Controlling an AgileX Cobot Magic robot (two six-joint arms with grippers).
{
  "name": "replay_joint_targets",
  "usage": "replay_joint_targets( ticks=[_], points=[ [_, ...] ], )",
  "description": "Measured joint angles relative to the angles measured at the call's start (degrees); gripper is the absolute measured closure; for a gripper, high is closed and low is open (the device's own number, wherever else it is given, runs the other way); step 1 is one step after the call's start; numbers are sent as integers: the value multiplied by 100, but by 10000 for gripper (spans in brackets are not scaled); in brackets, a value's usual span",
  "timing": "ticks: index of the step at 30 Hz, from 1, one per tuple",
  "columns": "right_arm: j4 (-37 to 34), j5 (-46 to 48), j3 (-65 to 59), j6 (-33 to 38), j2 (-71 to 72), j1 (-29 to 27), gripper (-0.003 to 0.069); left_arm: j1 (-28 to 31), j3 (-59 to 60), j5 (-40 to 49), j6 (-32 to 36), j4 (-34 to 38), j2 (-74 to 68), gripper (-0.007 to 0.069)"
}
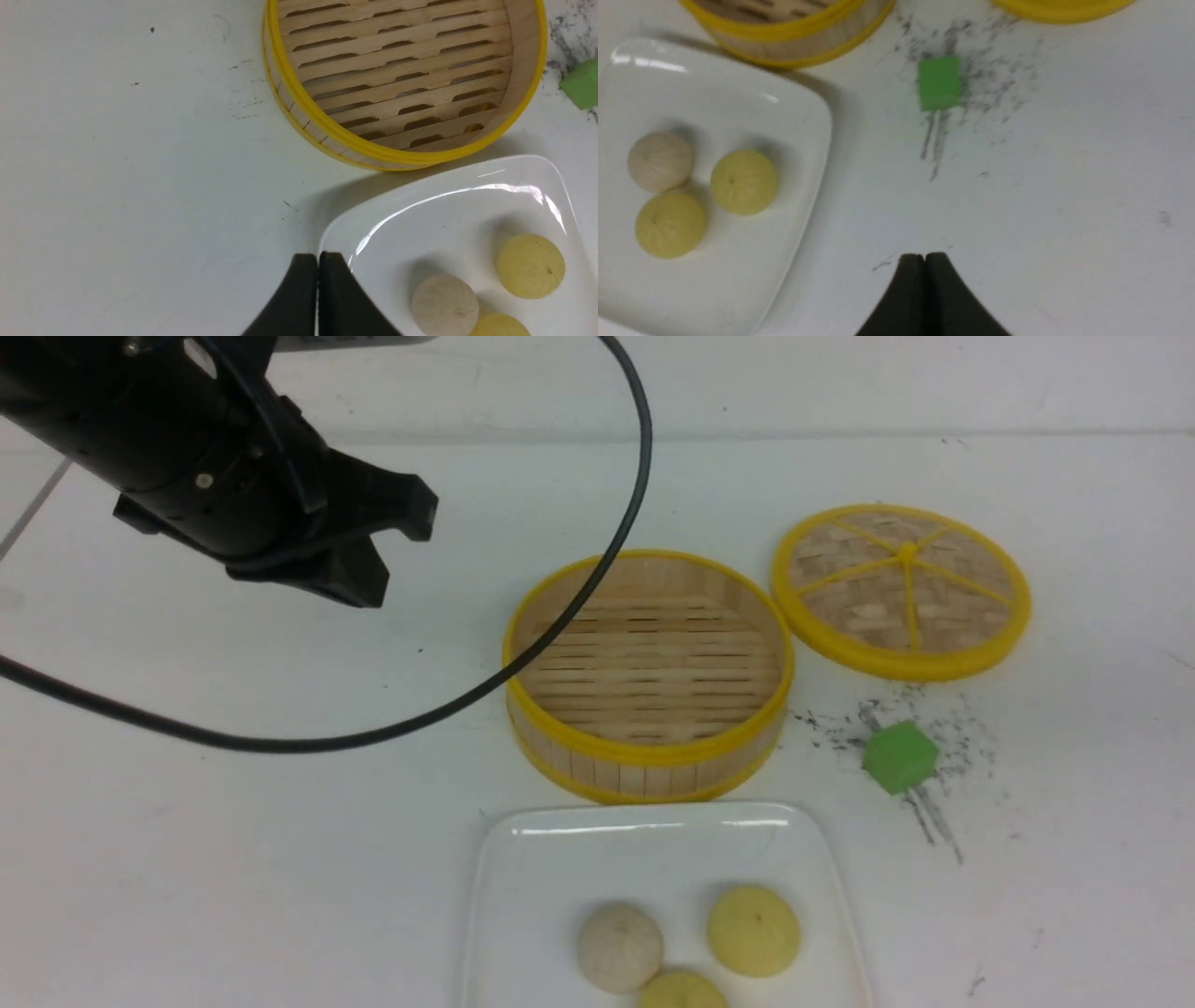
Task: Put the steamed buns into the plate on the white tablecloth.
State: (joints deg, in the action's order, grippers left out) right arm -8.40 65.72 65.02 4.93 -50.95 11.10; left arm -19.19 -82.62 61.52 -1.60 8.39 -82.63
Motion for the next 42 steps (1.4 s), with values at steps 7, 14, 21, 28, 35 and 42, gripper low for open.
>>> replay_joint_targets(
  ticks=[7,14,21,28,35,42],
  points=[
    [-93,-2752,-2153,-71,2498,-43,673,0,0,-46,0,18,0,589],
    [-93,-4420,-3970,-76,3341,-43,673,0,0,-89,0,25,0,585],
    [-93,-4896,-4357,-76,3346,-43,669,0,0,-89,0,17,0,575],
    [-93,-4910,-4361,-76,3346,-43,666,0,0,-89,0,-61,0,570],
    [-93,-4910,-4361,-76,3346,-43,662,0,0,-89,0,-157,0,566],
    [46,-5019,-4827,-83,3645,-121,657,0,0,72,0,-408,0,556]
  ],
)
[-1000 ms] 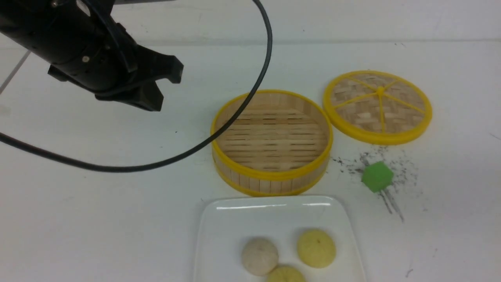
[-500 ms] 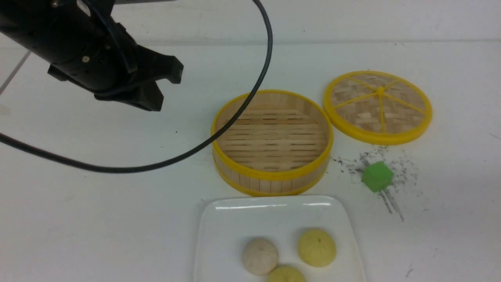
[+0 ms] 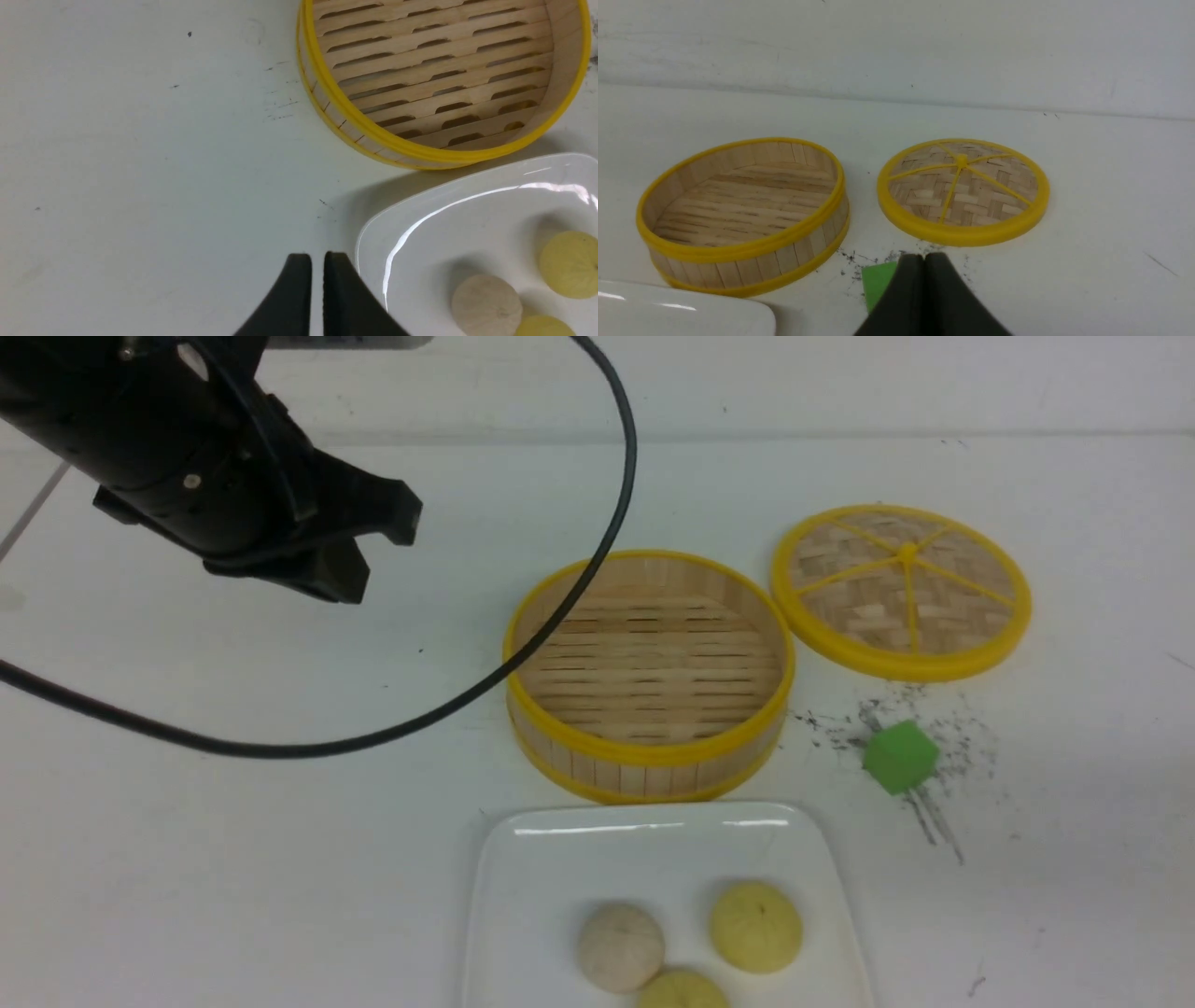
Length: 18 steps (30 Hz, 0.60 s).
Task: Put the steamed buns into the plate on the white tablecloth.
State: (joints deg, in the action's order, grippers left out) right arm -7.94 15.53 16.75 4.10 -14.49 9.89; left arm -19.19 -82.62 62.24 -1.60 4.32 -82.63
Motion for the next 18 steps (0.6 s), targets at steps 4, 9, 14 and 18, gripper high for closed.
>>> replay_joint_targets(
  ticks=[4,9,14,18],
  points=[
    [139,28,-621,0,587,-123,655,0,0,130,0,-61,0,554],
    [160,301,-1366,-7,1181,-220,654,0,0,295,-282,-138,88,554],
    [166,731,-1786,-58,1505,-256,649,0,0,779,-735,-399,691,553],
    [166,743,-1786,-58,1516,-256,645,0,0,866,-866,-616,1456,553]
  ],
)
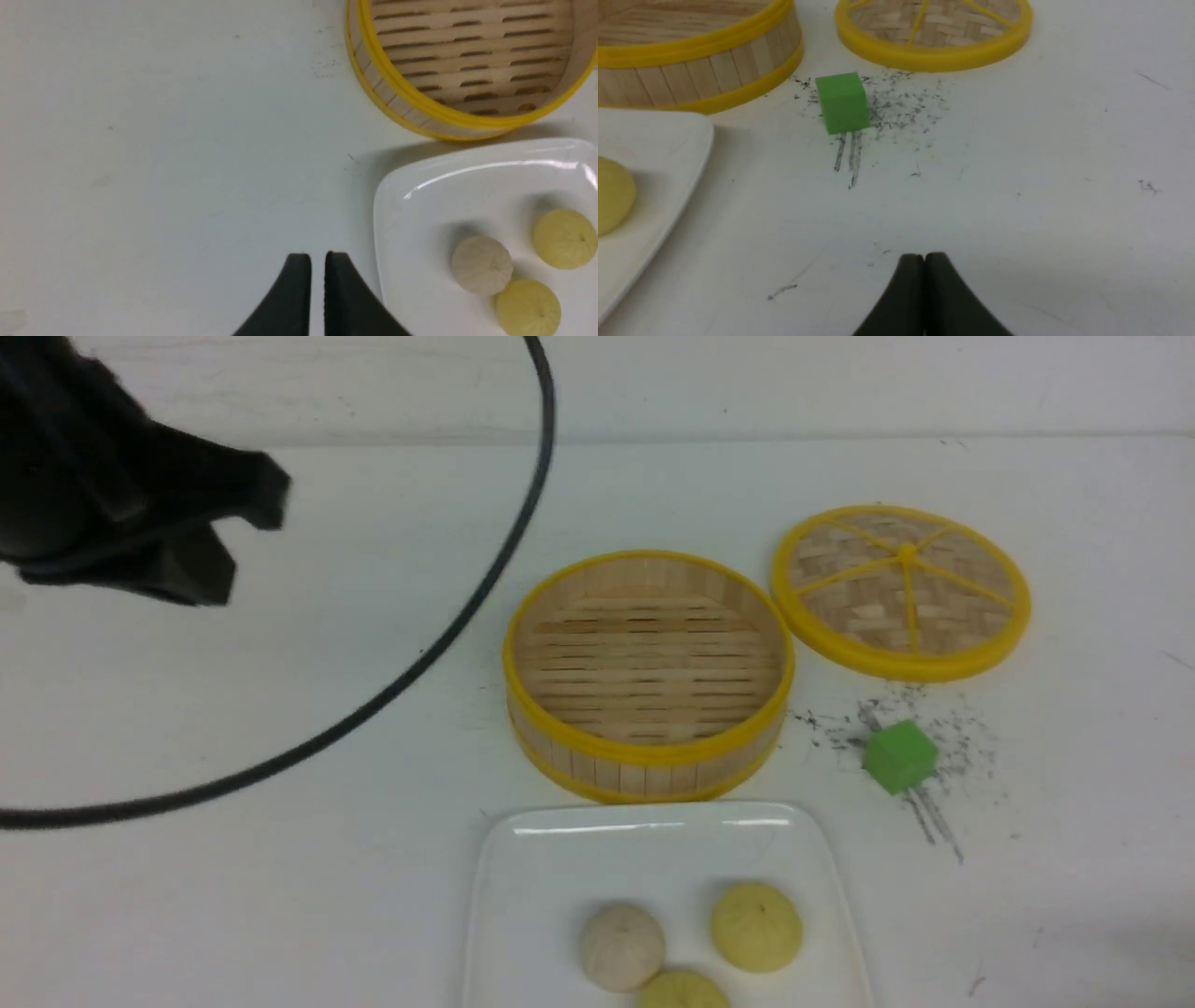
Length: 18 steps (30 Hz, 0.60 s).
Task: Put the steamed buns into the plate on the white tablecloth.
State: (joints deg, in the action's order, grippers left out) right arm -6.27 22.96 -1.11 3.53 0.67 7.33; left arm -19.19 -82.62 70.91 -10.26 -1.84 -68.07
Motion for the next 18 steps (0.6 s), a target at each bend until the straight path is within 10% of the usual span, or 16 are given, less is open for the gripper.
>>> replay_joint_targets(
  ticks=[18],
  points=[
    [0,0,0,0,0,0,622,0,3762,-1009,12,1115,5413,622]
  ],
)
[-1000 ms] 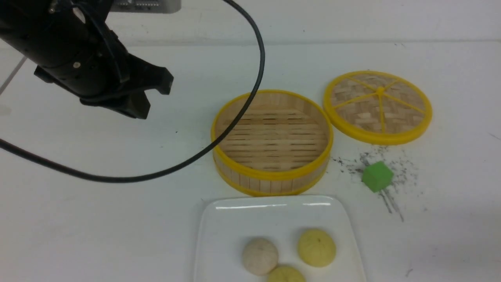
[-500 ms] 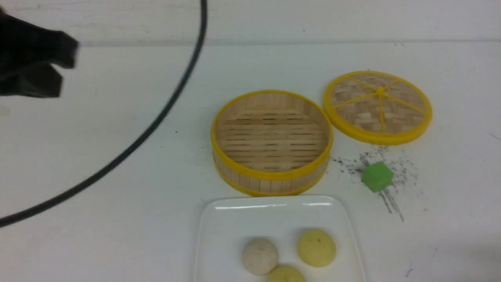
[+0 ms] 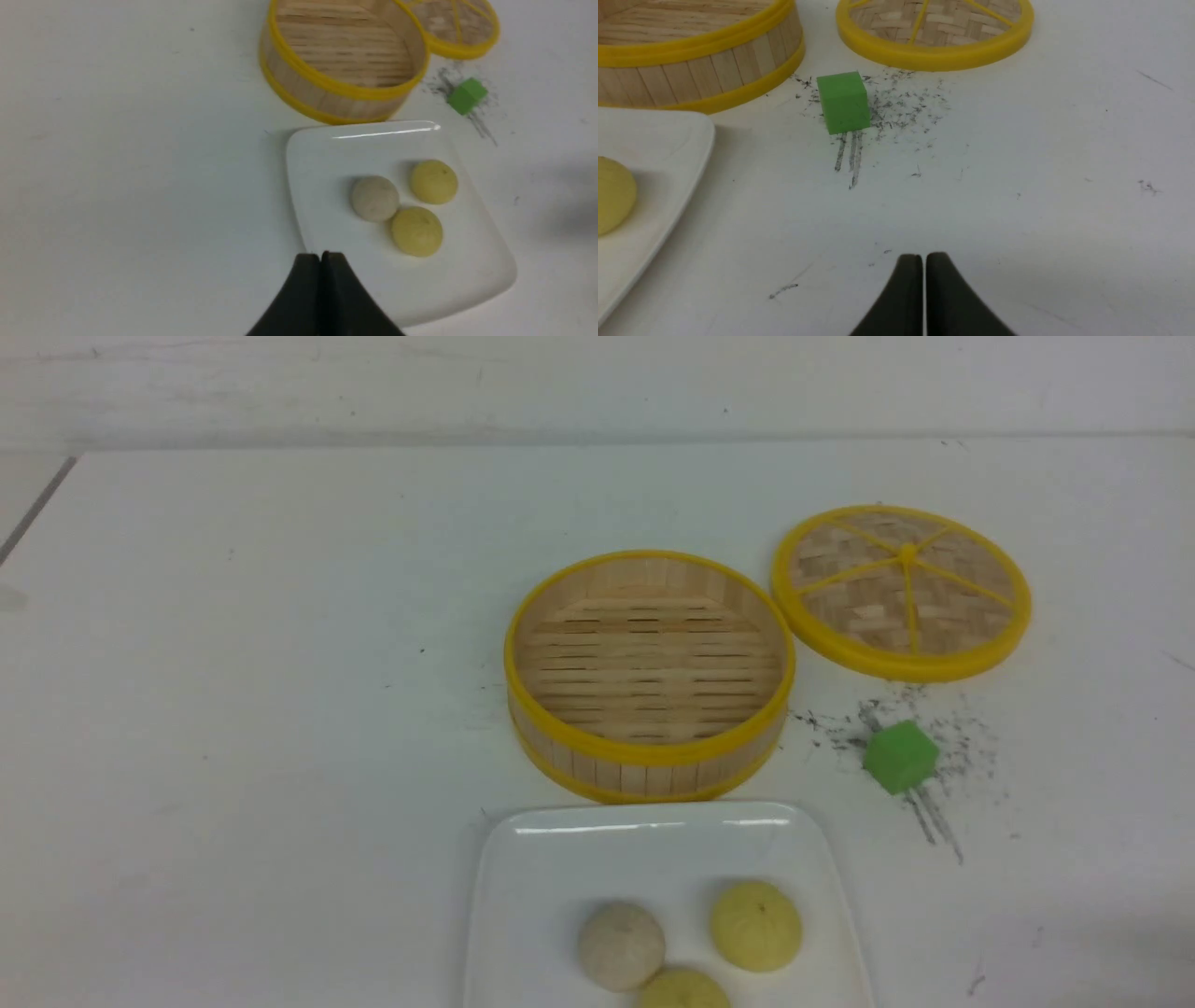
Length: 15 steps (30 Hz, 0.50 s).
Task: Put the steamed buns into the plate on the white tablecloth.
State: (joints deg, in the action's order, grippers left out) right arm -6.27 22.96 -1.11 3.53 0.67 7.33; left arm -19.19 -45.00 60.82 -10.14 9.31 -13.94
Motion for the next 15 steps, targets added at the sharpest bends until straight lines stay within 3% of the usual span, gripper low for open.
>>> replay_joint_targets(
  ticks=[6,15],
  points=[
    [0,4,0,0,0,0,613,0,973,-1730,86,51,373,622],
    [0,4,0,0,0,0,601,0,1470,-2175,100,-312,373,620]
  ],
)
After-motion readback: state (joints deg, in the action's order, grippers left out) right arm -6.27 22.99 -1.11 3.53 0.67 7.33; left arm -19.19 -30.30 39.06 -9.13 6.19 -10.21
